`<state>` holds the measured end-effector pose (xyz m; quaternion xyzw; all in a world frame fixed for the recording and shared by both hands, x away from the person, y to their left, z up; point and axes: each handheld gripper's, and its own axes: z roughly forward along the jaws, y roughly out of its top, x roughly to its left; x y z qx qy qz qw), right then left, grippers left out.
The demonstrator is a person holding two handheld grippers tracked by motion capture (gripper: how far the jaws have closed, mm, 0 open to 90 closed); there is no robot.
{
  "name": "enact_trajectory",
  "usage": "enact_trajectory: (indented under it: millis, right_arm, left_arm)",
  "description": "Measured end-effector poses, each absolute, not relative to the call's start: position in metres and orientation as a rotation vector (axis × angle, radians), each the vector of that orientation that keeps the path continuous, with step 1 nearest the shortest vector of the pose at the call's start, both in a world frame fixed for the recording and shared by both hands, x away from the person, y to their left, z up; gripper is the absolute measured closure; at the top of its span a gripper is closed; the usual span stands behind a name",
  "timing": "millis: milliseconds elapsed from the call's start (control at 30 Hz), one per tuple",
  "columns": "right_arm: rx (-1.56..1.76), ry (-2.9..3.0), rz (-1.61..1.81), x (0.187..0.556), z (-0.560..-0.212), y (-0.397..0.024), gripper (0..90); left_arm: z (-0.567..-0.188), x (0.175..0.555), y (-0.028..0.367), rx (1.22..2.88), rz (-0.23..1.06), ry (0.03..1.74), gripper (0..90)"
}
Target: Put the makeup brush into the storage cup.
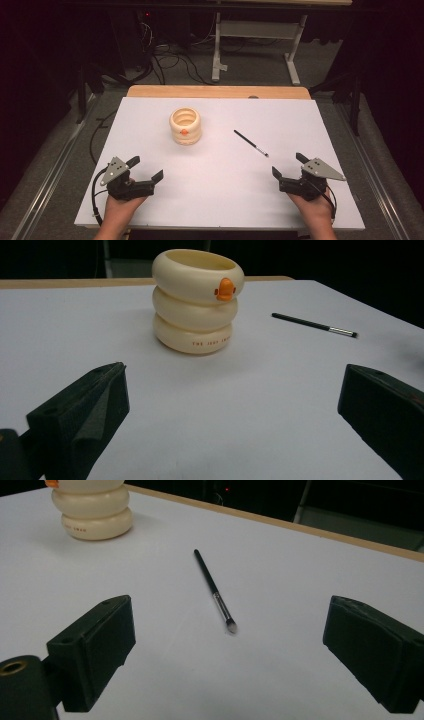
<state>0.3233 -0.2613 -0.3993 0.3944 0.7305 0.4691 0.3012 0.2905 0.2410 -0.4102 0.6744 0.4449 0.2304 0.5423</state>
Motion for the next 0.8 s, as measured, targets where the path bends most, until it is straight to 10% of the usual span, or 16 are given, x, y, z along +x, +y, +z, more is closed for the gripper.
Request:
enact_trajectory:
  millis: [800]
  right_arm:
    - [1.045,1.906,1.230,0.3140,-0.4007,-0.2709,8.6]
  left_arm:
    - [-0.4085,0.2957,0.2315,1.614,0.519,1.028,0.7]
